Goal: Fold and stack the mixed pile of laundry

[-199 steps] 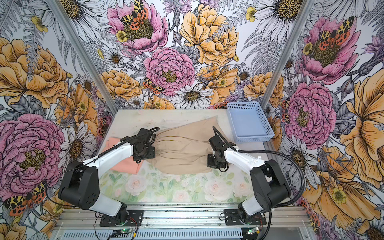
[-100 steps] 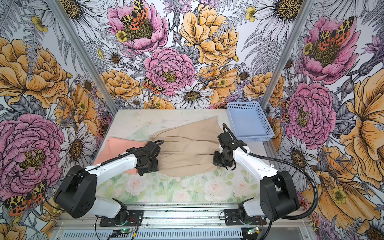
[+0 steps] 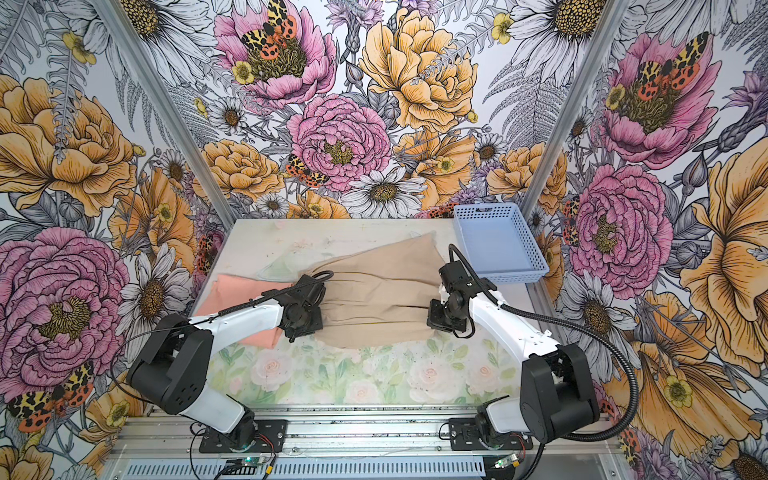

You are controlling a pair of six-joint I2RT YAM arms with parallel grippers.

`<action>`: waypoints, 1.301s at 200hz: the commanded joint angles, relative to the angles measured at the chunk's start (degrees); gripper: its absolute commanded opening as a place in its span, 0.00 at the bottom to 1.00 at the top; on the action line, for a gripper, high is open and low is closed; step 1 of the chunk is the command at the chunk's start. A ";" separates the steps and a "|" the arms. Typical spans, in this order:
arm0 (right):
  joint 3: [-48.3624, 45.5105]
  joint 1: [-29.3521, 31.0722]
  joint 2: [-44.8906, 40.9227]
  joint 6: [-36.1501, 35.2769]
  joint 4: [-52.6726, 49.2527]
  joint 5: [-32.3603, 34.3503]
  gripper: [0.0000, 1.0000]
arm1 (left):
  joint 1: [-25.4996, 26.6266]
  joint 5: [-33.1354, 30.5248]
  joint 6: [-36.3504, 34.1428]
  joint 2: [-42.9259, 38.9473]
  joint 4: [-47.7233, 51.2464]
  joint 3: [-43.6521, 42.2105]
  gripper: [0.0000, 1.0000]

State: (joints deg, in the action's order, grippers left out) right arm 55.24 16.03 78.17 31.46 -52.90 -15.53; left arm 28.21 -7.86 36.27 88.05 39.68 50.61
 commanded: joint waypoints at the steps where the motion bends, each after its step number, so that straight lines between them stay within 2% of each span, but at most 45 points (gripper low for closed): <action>1: 2.19 -0.71 -3.94 -2.20 -7.01 1.31 0.00 | 0.40 -1.99 -0.19 -7.48 8.30 2.56 0.00; 23: 5.48 -0.89 -3.74 -4.61 -11.11 1.33 0.00 | -1.06 -1.70 -1.65 -12.09 14.45 6.68 0.00; 40: 11.96 -1.96 0.52 -7.44 -11.78 1.97 0.00 | -4.55 0.71 -4.59 -11.56 15.18 11.05 0.00; 65: 24.63 -3.92 12.86 -11.85 -11.50 6.47 0.34 | -8.74 1.62 -9.96 -4.12 14.99 18.65 0.00; 90: 28.34 -5.98 16.53 -13.06 -10.31 9.12 0.46 | -11.69 2.32 -13.23 3.22 14.38 23.61 0.00; 113: 22.59 -7.52 12.03 -11.75 -9.43 8.80 0.47 | -13.76 4.04 -13.51 5.87 13.16 24.19 0.00; 136: 12.17 -7.66 2.10 -7.05 -7.40 5.08 0.46 | -13.77 4.60 -13.49 6.58 12.98 24.47 0.00; 167: -1.00 -3.66 -6.14 0.62 -1.63 0.15 0.46 | -13.62 4.69 -13.44 6.74 13.05 24.60 0.00; 195: -5.31 0.35 -4.94 6.39 5.68 -1.80 0.48 | -13.36 4.77 -13.51 6.81 13.00 24.58 0.00; 233: -8.21 0.91 0.38 6.60 16.13 2.01 0.48 | -13.10 4.46 -13.34 6.63 13.05 24.10 0.00; 251: -7.43 0.21 2.34 6.39 20.06 2.52 0.44 | -13.00 4.52 -13.32 6.44 12.98 23.84 0.00; 260: -6.71 0.01 3.02 6.18 20.79 2.69 0.39 | -12.91 4.57 -13.23 6.27 13.10 23.70 0.00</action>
State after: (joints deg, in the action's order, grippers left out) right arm 47.13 16.64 79.70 36.97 -40.69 -14.66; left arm 14.87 -4.16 23.57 95.37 53.19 73.84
